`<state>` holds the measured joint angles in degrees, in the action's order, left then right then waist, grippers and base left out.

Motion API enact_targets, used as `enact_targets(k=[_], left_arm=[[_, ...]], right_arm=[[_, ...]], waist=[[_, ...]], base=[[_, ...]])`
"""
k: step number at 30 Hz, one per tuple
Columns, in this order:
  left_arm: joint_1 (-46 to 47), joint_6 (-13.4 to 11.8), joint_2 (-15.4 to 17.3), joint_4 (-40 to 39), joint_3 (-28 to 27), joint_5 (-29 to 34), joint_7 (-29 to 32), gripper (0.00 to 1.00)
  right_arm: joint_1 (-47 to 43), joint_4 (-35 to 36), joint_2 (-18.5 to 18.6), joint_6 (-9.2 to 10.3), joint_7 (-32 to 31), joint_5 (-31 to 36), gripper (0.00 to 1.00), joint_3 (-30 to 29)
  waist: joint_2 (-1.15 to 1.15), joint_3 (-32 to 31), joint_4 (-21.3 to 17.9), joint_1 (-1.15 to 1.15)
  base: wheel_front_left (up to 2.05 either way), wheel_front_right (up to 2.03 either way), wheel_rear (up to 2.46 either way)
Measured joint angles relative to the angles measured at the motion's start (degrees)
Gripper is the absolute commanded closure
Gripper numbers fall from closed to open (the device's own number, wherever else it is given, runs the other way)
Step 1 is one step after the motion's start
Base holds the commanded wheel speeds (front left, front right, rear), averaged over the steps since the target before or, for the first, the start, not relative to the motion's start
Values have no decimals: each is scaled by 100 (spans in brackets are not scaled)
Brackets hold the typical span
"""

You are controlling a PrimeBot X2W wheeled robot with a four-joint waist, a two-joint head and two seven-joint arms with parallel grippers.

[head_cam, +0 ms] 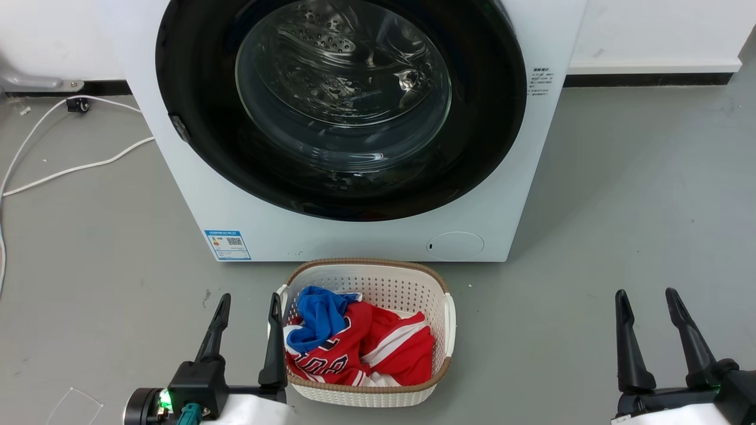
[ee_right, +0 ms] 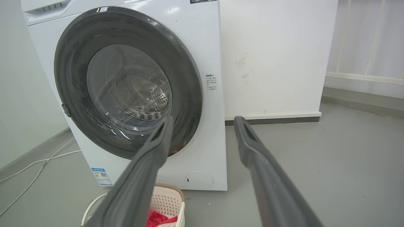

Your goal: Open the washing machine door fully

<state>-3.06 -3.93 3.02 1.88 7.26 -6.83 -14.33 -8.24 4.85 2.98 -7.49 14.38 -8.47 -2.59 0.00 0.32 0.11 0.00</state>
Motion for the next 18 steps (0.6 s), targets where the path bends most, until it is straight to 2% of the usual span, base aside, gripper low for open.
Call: enact_targets(k=[7,18], left_arm=[[-17,14,-3,-4,0,175,-57,0],[-36,-11,-4,12,2,94,-58,0]], right_arm=[[-11,14,0,0,71,99,0,-26],[-21,-68,-1,0,71,44,0,-26]], waist=[[0,3,4,0],[0,6,2,0]], base=[[0,0,0],[0,0,0]])
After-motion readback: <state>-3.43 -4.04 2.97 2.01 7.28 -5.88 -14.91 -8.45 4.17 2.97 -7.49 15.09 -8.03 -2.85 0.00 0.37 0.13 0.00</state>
